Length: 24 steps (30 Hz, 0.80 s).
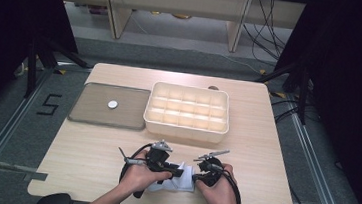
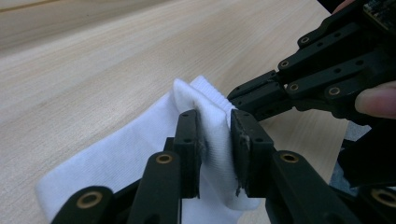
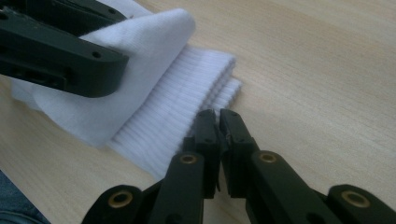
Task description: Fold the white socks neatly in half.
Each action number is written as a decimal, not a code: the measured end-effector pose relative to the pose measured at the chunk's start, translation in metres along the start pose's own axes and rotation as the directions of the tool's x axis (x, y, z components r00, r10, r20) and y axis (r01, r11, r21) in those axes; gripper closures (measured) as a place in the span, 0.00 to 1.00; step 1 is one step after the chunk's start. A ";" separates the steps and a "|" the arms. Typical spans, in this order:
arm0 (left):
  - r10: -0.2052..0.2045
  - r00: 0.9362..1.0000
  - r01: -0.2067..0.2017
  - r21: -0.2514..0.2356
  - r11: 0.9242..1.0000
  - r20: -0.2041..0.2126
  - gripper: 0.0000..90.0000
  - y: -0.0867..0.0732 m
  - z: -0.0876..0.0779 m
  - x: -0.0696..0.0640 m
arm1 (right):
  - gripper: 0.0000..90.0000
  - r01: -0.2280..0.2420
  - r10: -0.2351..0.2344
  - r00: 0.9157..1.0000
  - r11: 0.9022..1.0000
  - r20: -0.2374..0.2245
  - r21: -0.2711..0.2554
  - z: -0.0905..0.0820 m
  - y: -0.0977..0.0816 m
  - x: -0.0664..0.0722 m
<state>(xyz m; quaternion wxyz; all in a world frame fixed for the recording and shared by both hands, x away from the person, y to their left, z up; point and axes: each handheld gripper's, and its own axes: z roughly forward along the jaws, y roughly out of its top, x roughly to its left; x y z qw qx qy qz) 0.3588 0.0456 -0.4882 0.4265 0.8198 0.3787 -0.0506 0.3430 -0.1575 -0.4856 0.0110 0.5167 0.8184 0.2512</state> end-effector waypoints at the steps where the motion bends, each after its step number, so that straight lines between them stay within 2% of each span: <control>1: 0.000 1.000 0.000 -0.002 1.000 0.002 0.79 0.000 0.000 0.000 | 0.96 0.000 0.000 1.000 1.000 0.000 0.000 0.000 0.000 0.000; 5: -0.004 1.000 0.004 -0.016 1.000 0.008 0.77 0.001 0.001 -0.001 | 0.95 0.008 -0.008 1.000 1.000 -0.005 -0.001 -0.001 0.000 -0.001; 8: -0.006 1.000 0.006 -0.022 1.000 0.012 0.76 0.002 -0.001 -0.002 | 0.95 -0.007 0.007 1.000 1.000 -0.002 -0.004 -0.002 -0.001 -0.001; 9: -0.002 1.000 0.002 -0.038 0.999 0.008 0.74 0.003 -0.002 -0.003 | 0.94 0.010 -0.010 0.999 1.000 0.033 -0.015 -0.001 -0.001 -0.002; 10: -0.002 1.000 0.002 -0.038 0.999 0.008 0.73 0.003 -0.002 -0.003 | 0.94 0.010 -0.010 0.999 1.000 0.033 -0.015 -0.001 -0.001 -0.002; 11: -0.006 1.000 0.007 -0.063 0.998 0.008 0.72 0.004 -0.006 -0.005 | 0.94 0.047 -0.046 0.999 0.998 0.022 -0.037 -0.004 -0.001 -0.005; 12: -0.001 1.000 0.002 -0.073 0.997 0.018 0.71 0.006 -0.009 -0.005 | 0.94 0.028 -0.027 0.999 0.999 0.018 -0.033 -0.006 -0.001 -0.004; 13: -0.001 1.000 0.002 -0.073 0.997 0.018 0.70 0.006 -0.009 -0.005 | 0.94 0.028 -0.027 0.999 0.999 0.018 -0.033 -0.006 -0.001 -0.004; 14: -0.002 1.000 0.003 -0.100 0.995 0.009 0.70 0.008 -0.015 -0.007 | 0.94 0.026 -0.025 0.999 0.999 0.028 -0.046 -0.009 0.001 -0.005; 15: 0.004 1.000 -0.002 -0.106 0.994 0.016 0.70 0.008 -0.018 -0.007 | 0.94 0.046 -0.044 0.999 0.998 0.032 -0.049 -0.010 0.001 -0.007; 16: 0.004 1.000 -0.002 -0.106 0.994 0.016 0.71 0.008 -0.018 -0.007 | 0.94 0.046 -0.044 0.999 0.998 0.032 -0.049 -0.010 0.001 -0.007; 17: 0.002 1.000 -0.003 -0.123 0.992 -0.001 0.72 0.009 -0.025 -0.007 | 0.93 0.041 -0.038 0.998 0.997 0.039 -0.064 -0.013 0.002 -0.007; 19: 0.013 1.000 -0.013 -0.117 0.993 0.001 0.75 0.008 -0.028 -0.005 | 0.94 0.034 -0.033 0.999 0.996 0.024 -0.080 -0.017 0.003 -0.008; 20: 0.021 0.999 -0.024 -0.103 0.994 -0.027 0.77 0.006 -0.031 -0.003 | 0.94 0.029 -0.025 0.999 0.996 0.042 -0.084 -0.020 0.003 -0.007; 23: 0.020 0.999 -0.022 -0.084 0.996 -0.030 0.81 0.003 -0.031 0.000 | 0.94 0.044 -0.039 0.998 0.993 0.052 -0.110 -0.023 0.005 -0.006; 24: 0.026 0.999 -0.027 -0.059 0.998 -0.019 0.82 -0.001 -0.031 0.003 | 0.95 0.051 -0.047 0.998 0.990 0.033 -0.128 -0.026 0.006 -0.004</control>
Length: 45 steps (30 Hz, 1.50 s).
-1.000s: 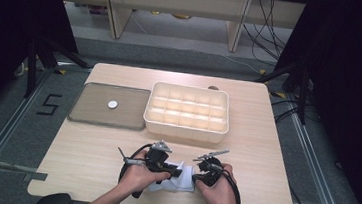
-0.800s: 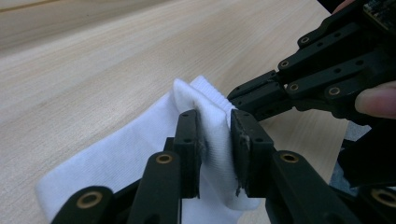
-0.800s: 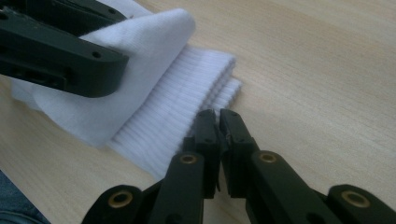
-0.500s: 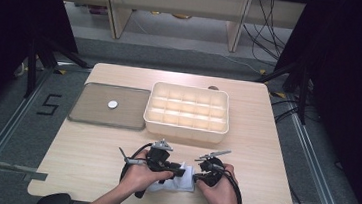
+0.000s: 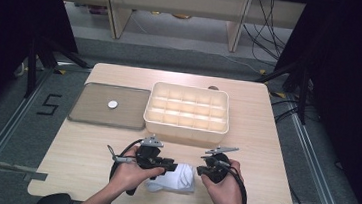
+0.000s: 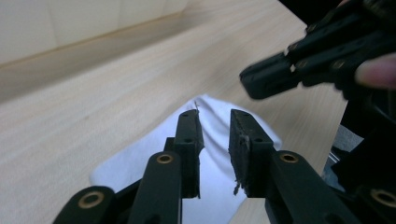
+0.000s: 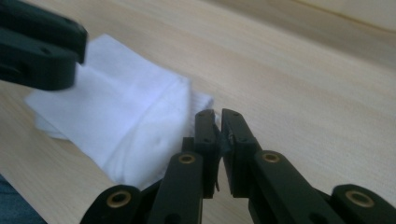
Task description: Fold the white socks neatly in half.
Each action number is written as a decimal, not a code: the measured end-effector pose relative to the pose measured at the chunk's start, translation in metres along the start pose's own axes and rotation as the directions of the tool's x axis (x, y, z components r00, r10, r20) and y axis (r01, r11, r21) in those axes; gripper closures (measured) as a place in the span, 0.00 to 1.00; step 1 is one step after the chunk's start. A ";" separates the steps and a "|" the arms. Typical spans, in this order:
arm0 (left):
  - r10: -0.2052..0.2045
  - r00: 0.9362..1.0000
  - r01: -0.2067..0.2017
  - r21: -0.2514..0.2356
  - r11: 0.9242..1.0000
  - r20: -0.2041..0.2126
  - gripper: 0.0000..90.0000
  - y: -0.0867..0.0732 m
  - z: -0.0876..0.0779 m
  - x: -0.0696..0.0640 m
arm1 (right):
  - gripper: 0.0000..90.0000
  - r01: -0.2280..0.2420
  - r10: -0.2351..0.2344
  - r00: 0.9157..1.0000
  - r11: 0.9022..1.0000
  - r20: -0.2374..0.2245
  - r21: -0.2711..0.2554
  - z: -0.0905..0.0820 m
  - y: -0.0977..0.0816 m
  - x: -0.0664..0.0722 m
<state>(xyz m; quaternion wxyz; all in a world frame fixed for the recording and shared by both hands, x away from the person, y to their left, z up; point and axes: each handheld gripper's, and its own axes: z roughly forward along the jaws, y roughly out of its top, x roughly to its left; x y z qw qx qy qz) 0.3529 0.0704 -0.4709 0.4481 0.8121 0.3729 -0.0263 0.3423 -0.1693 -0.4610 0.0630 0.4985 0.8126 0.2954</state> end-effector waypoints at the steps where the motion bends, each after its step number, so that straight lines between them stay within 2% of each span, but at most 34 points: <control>1: -0.004 1.000 0.004 0.005 1.000 -0.010 0.84 -0.002 0.001 0.000 | 0.95 0.000 0.000 1.000 1.000 -0.008 -0.006 -0.002 0.001 0.003; 2: -0.007 1.000 0.007 0.019 1.000 -0.002 0.84 -0.004 0.002 0.001 | 0.95 -0.010 0.009 1.000 1.000 -0.021 -0.022 -0.002 0.002 0.005; 4: -0.005 1.000 0.005 0.032 0.999 -0.004 0.86 -0.008 0.004 0.001 | 0.96 0.013 -0.014 0.998 1.000 -0.059 -0.012 -0.004 0.004 0.009; 5: -0.005 1.000 0.005 0.032 0.999 -0.004 0.87 -0.008 0.004 0.001 | 0.96 0.013 -0.014 0.998 1.000 -0.059 -0.012 -0.004 0.004 0.009; 7: -0.006 1.000 0.006 0.057 0.998 -0.002 0.89 -0.013 0.008 0.002 | 0.96 0.043 -0.045 0.997 0.998 -0.058 -0.036 -0.002 0.006 0.017; 12: 0.000 1.000 0.000 0.078 0.997 -0.003 0.91 -0.017 0.014 0.003 | 0.96 0.066 -0.068 0.995 0.998 -0.071 -0.021 0.003 0.007 0.021; 14: -0.003 1.000 0.004 0.087 0.996 -0.018 0.91 -0.018 0.015 0.002 | 0.96 0.074 -0.075 0.994 0.997 -0.077 -0.008 0.007 0.006 0.023; 15: -0.001 1.000 0.001 0.096 0.995 -0.001 0.92 -0.019 0.016 0.003 | 0.96 0.079 -0.079 0.994 0.997 -0.078 -0.004 0.010 0.005 0.023; 17: 0.000 1.000 0.000 0.104 0.995 -0.002 0.92 -0.021 0.018 0.003 | 0.97 0.077 -0.075 0.994 0.997 -0.078 0.031 0.018 0.003 0.022; 19: -0.009 1.000 0.010 0.110 0.994 -0.004 0.93 -0.023 0.019 0.004 | 0.97 0.087 -0.083 0.993 0.996 -0.085 0.036 0.021 0.002 0.021; 21: -0.005 1.000 0.005 0.113 0.994 -0.004 0.93 -0.024 0.019 0.005 | 0.97 0.088 -0.085 0.993 0.995 -0.083 0.036 0.022 0.001 0.020; 22: -0.010 1.000 0.011 0.112 0.994 -0.006 0.94 -0.024 0.019 0.005 | 0.98 0.055 -0.051 0.996 0.997 -0.077 0.053 0.022 0.000 0.021; 24: -0.009 1.000 0.010 0.115 0.993 -0.010 0.94 -0.024 0.018 0.005 | 0.98 0.056 -0.051 0.996 0.997 -0.076 0.059 0.022 0.001 0.021; 25: -0.006 1.000 0.007 0.114 0.993 -0.010 0.94 -0.024 0.017 0.005 | 0.98 0.076 -0.072 0.993 0.996 -0.089 0.043 0.024 0.000 0.020; 26: -0.006 1.000 0.007 0.094 0.996 -0.013 0.93 -0.022 0.013 0.004 | 0.98 0.072 -0.068 0.994 0.997 -0.088 0.040 0.024 0.000 0.019; 27: -0.006 1.000 0.007 0.094 0.996 -0.013 0.93 -0.022 0.013 0.004 | 0.98 0.072 -0.068 0.994 0.997 -0.088 0.040 0.024 0.000 0.019; 28: -0.011 1.000 0.013 0.064 0.998 -0.027 0.93 -0.020 0.007 0.005 | 0.98 0.072 -0.068 0.994 0.996 -0.087 0.044 0.024 0.000 0.019; 30: -0.009 0.999 0.011 0.061 0.998 -0.033 0.94 -0.020 0.003 0.006 | 0.98 0.070 -0.066 0.994 0.997 -0.085 0.042 0.024 0.000 0.019; 32: -0.020 0.997 0.024 0.055 0.998 -0.070 0.95 -0.021 -0.003 0.011 | 0.98 0.068 -0.064 0.994 0.997 -0.090 0.042 0.024 0.000 0.018; 33: -0.020 0.997 0.024 0.055 0.998 -0.070 0.96 -0.021 -0.003 0.011 | 0.98 0.068 -0.064 0.994 0.997 -0.090 0.042 0.024 0.000 0.018; 36: -0.029 0.996 0.035 0.071 0.997 -0.080 0.97 -0.026 -0.005 0.016 | 0.98 0.065 -0.061 0.994 0.997 -0.089 0.044 0.024 -0.001 0.018; 38: -0.029 0.997 0.036 0.099 0.994 -0.071 0.99 -0.030 -0.005 0.018 | 0.98 0.060 -0.056 0.994 0.997 -0.091 0.042 0.024 -0.001 0.018; 41: -0.035 0.996 0.043 0.098 0.994 -0.082 0.99 -0.033 -0.003 0.018 | 0.98 0.061 -0.057 0.994 0.997 -0.091 0.043 0.024 -0.001 0.018; 42: -0.028 0.997 0.037 0.120 0.992 -0.075 0.99 -0.033 -0.003 0.019 | 0.98 0.066 -0.063 0.994 0.997 -0.093 0.035 0.025 -0.001 0.018; 44: -0.037 0.996 0.045 0.114 0.992 -0.076 0.99 -0.035 -0.001 0.018 | 0.98 0.066 -0.063 0.993 0.997 -0.095 0.035 0.025 -0.001 0.017; 45: -0.024 0.996 0.035 0.118 0.992 -0.087 0.99 -0.036 0.000 0.019 | 0.98 0.058 -0.054 0.994 0.998 -0.096 0.039 0.024 -0.001 0.018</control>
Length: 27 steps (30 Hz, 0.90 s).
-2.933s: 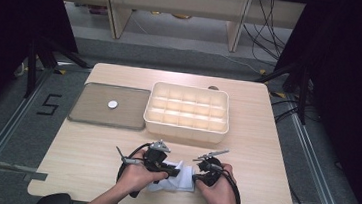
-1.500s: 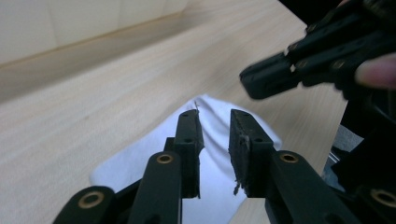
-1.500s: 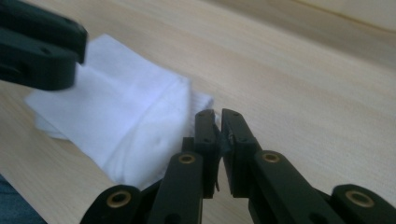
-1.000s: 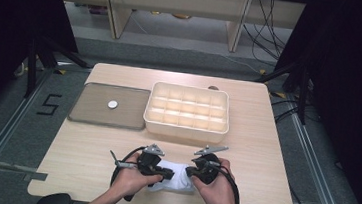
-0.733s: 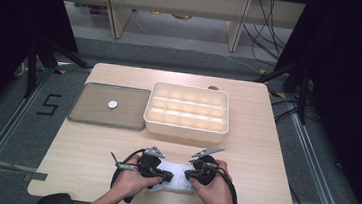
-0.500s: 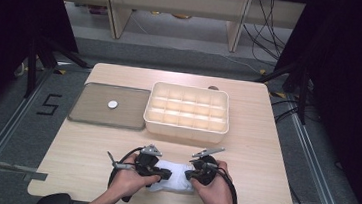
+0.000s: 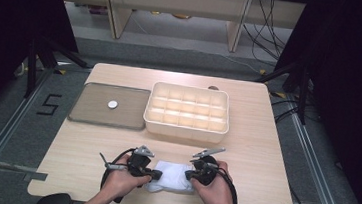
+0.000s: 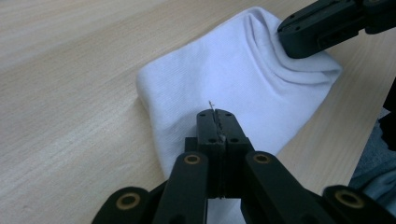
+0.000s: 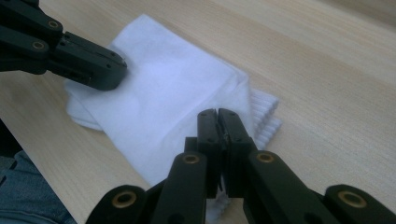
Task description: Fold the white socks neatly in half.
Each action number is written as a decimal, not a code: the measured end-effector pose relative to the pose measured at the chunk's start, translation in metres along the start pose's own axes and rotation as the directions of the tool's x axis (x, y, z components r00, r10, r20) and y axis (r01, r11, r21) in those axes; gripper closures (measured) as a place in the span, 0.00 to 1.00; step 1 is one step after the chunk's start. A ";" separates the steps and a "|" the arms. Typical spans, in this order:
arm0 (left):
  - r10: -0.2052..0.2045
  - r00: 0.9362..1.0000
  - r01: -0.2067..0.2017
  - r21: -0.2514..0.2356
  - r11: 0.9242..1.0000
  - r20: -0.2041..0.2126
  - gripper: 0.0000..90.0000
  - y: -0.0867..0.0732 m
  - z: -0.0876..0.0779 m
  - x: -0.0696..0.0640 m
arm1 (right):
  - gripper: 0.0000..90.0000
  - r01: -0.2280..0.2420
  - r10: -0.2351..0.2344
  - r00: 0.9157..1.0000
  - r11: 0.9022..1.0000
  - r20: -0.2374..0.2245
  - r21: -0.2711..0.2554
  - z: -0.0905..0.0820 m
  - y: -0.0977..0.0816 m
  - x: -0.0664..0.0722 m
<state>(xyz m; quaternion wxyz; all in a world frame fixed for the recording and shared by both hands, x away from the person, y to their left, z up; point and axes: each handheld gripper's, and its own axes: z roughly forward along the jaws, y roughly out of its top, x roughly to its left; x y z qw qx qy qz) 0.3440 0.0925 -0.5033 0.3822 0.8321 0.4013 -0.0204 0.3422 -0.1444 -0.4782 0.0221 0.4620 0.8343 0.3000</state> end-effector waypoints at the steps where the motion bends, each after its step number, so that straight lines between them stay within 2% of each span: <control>1: 0.000 1.000 0.000 0.000 1.000 0.000 0.99 0.000 0.000 0.000 | 0.98 0.000 0.000 1.000 1.000 0.000 0.000 0.000 0.000 0.000; 6: -0.011 1.000 0.011 0.014 1.000 0.015 0.99 0.000 0.001 0.004 | 0.98 0.002 -0.002 1.000 1.000 0.000 -0.005 0.001 0.000 0.000; 10: -0.012 1.000 0.012 0.014 1.000 0.002 0.99 0.001 0.001 0.004 | 0.98 -0.013 0.013 1.000 1.000 0.004 0.002 0.002 0.000 0.000; 11: -0.010 1.000 0.010 0.012 1.000 0.015 0.99 0.001 0.002 0.006 | 0.98 -0.001 0.001 1.000 1.000 0.000 -0.007 0.002 0.000 0.000; 15: -0.002 1.000 0.001 0.021 1.000 0.010 0.99 0.001 0.001 0.007 | 0.98 -0.022 0.022 1.000 1.000 0.006 0.005 0.002 0.000 0.001; 17: -0.004 1.000 0.004 0.019 1.000 0.006 0.99 0.002 0.000 0.007 | 0.98 -0.004 0.004 1.000 1.000 -0.004 -0.011 0.004 0.000 0.000; 22: -0.006 1.000 0.005 0.017 1.000 0.006 0.99 0.001 0.000 0.008 | 0.99 -0.002 0.001 1.000 1.000 -0.018 -0.018 0.008 0.001 0.000; 24: -0.001 1.000 0.001 0.017 1.000 0.004 0.99 0.002 -0.001 0.009 | 0.98 -0.016 0.016 1.000 1.000 -0.026 -0.004 0.009 0.002 0.003; 25: 0.016 1.000 -0.016 0.032 0.999 0.003 0.99 0.002 -0.002 0.010 | 0.98 -0.003 0.003 1.000 1.000 -0.026 -0.008 0.009 0.002 0.003; 27: 0.012 1.000 -0.012 0.028 1.000 0.001 0.99 0.002 -0.002 0.009 | 0.97 0.000 -0.001 1.000 1.000 -0.024 -0.010 0.009 0.002 0.003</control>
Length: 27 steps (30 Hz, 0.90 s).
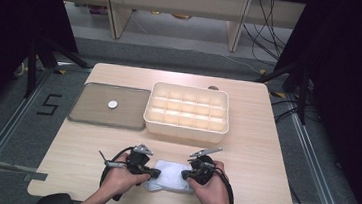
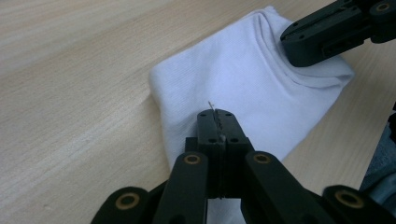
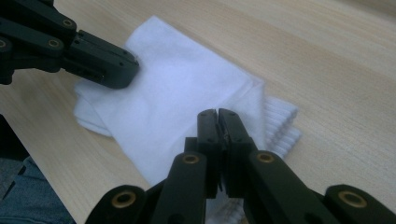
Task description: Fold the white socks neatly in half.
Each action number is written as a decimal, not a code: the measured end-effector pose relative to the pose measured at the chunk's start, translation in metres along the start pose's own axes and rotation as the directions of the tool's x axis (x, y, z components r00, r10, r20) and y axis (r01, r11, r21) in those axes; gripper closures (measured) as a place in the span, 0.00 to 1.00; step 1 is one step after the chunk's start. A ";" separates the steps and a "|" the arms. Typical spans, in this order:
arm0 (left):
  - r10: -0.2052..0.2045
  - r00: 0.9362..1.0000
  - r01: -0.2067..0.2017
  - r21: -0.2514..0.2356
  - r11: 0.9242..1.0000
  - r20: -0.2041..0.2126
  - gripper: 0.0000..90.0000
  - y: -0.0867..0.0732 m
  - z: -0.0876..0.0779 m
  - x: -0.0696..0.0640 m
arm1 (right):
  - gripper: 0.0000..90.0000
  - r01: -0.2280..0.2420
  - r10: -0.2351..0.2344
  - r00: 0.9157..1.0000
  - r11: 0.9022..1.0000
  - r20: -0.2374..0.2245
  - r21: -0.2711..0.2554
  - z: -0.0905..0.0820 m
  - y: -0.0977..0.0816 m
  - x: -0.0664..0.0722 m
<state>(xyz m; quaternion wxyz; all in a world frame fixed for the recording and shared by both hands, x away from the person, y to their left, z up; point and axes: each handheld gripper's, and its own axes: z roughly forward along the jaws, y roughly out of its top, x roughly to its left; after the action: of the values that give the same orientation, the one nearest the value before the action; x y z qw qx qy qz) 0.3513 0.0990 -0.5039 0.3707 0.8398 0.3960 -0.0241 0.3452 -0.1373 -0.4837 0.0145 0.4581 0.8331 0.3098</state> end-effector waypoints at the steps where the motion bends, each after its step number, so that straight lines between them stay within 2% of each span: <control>1: -0.010 1.000 0.010 -0.013 1.000 0.001 0.99 0.000 0.000 -0.001 | 0.97 0.000 0.000 1.000 1.000 0.000 0.000 0.000 0.000 0.000; 5: -0.036 0.999 0.037 -0.060 0.998 0.011 0.92 0.002 -0.009 -0.001 | 0.95 -0.003 0.004 1.000 0.999 0.018 -0.034 -0.010 0.001 0.002; 6: -0.054 0.999 0.054 -0.095 0.994 -0.003 0.86 0.002 -0.016 0.001 | 0.93 -0.017 0.019 0.999 0.998 0.029 -0.055 -0.018 0.003 0.001; 9: -0.065 0.998 0.063 -0.114 0.992 -0.020 0.74 0.003 -0.023 0.005 | 0.90 -0.031 0.034 0.998 0.998 0.046 -0.059 -0.024 0.004 -0.001; 10: -0.083 0.996 0.078 -0.118 0.990 -0.042 0.68 0.002 -0.026 0.009 | 0.86 -0.054 0.057 0.997 0.997 0.052 -0.054 -0.027 0.004 -0.005; 11: -0.100 0.994 0.093 -0.126 0.988 -0.051 0.65 0.001 -0.028 0.011 | 0.84 -0.056 0.059 0.997 0.997 0.054 -0.051 -0.028 0.003 -0.008; 12: -0.100 0.994 0.093 -0.126 0.988 -0.051 0.62 0.001 -0.028 0.011 | 0.84 -0.056 0.059 0.997 0.997 0.054 -0.051 -0.028 0.003 -0.008; 15: -0.115 0.993 0.111 -0.106 0.988 -0.040 0.58 -0.002 -0.029 0.018 | 0.77 -0.099 0.102 0.993 0.994 0.064 -0.056 -0.024 -0.001 -0.010; 16: -0.146 0.989 0.142 -0.106 0.984 -0.022 0.57 -0.005 -0.027 0.018 | 0.75 -0.109 0.110 0.993 0.994 0.050 -0.032 -0.022 -0.003 -0.012; 18: -0.160 0.987 0.159 -0.101 0.982 -0.011 0.57 -0.006 -0.025 0.018 | 0.74 -0.108 0.109 0.993 0.994 0.046 -0.024 -0.021 -0.004 -0.013; 19: -0.159 0.987 0.157 -0.092 0.983 -0.016 0.57 -0.006 -0.024 0.017 | 0.73 -0.141 0.142 0.989 0.990 0.050 -0.016 -0.019 -0.005 -0.011; 20: -0.163 0.987 0.163 -0.078 0.984 0.011 0.57 -0.007 -0.021 0.017 | 0.74 -0.135 0.135 0.989 0.991 0.051 -0.009 -0.018 -0.006 -0.011; 22: -0.161 0.987 0.162 -0.074 0.984 0.014 0.57 -0.006 -0.019 0.016 | 0.74 -0.132 0.132 0.990 0.991 0.041 0.001 -0.016 -0.006 -0.013; 26: -0.188 0.982 0.189 -0.056 0.980 0.019 0.61 -0.004 -0.012 0.018 | 0.76 -0.136 0.136 0.990 0.991 0.039 0.008 -0.015 -0.007 -0.017; 27: -0.195 0.980 0.197 -0.056 0.979 0.032 0.61 -0.004 -0.010 0.019 | 0.77 -0.143 0.143 0.989 0.990 0.039 0.004 -0.014 -0.007 -0.016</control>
<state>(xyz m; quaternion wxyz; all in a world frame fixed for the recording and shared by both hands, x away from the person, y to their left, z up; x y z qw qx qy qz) 0.3593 0.1195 -0.5057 0.3964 0.7849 0.4724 -0.0598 0.3451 -0.1599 -0.4800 0.0066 0.5225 0.7988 0.2982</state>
